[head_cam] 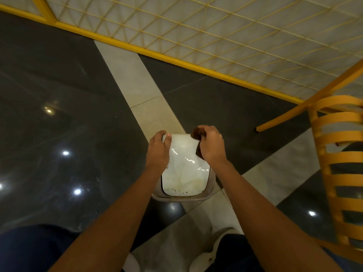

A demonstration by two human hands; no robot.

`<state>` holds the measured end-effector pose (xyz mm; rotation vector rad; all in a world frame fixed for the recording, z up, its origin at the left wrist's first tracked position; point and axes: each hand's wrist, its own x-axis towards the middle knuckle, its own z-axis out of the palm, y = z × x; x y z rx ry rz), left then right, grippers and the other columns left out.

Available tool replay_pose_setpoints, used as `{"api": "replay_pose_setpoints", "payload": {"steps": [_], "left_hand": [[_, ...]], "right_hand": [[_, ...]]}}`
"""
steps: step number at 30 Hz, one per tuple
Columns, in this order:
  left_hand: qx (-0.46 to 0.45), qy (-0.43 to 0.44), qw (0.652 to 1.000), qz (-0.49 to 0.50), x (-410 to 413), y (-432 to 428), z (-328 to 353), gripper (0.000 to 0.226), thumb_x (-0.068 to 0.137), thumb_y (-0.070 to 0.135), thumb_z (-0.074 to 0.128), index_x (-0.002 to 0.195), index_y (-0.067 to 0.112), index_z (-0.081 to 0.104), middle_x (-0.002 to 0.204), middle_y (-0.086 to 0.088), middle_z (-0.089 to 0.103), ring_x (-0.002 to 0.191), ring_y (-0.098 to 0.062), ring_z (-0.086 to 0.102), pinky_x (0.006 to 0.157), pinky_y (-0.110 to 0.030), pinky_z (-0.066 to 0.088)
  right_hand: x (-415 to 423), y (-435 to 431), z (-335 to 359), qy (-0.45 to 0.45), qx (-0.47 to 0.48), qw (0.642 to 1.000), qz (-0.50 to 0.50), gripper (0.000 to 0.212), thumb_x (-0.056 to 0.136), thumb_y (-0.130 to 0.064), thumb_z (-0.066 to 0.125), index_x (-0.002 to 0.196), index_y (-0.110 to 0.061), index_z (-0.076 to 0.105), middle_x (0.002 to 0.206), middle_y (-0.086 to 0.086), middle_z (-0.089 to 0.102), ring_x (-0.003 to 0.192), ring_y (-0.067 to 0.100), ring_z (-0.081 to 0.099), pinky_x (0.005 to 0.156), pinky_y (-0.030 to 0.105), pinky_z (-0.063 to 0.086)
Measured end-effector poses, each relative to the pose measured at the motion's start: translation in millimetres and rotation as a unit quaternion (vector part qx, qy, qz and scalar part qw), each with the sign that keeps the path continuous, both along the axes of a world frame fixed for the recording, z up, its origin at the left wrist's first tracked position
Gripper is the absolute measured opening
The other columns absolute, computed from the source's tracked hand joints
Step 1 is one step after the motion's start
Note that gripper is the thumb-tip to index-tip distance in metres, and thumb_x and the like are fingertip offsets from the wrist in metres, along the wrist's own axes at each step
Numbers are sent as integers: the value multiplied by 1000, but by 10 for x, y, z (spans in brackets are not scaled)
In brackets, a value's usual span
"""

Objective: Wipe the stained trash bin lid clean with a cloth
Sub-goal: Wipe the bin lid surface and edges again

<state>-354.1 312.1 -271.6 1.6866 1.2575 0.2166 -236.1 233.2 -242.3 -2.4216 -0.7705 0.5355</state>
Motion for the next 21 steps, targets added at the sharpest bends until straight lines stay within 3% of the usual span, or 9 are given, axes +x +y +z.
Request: {"api": "replay_pose_setpoints", "payload": {"steps": [4,7,14,21], "left_hand": [[3,-4,1000,8,10,-15,48,43,99,38,32,135,17,40,136,-10,43,121,-26,44,97,-34,37],[-1,-3,1000,8,9,-9,53,43,99,38,31,136,17,39,137,-9,43,122,-26,44,98,-35,37],[7,3,1000,4,6,-1,22,43,99,38,31,134,16,41,136,-11,44,121,-27,45,98,-36,37],[13,-1,1000,3,2,-23,40,42,99,37,32,134,16,41,135,-11,44,121,-26,45,98,-35,37]], "right_hand": [[-321,-340,-35,-8,71,996,-47,40,93,-4,47,132,-13,47,138,4,43,126,16,42,111,28,30],[-541,-460,-87,13,115,986,-123,44,93,-1,43,135,-14,44,143,1,37,132,12,35,110,21,20],[-62,-199,-36,77,95,981,-151,33,96,-3,40,126,-9,53,132,9,50,122,21,49,106,30,36],[-398,-494,-73,15,94,989,-111,44,93,0,44,135,-11,45,141,5,42,131,17,39,112,29,26]]}}
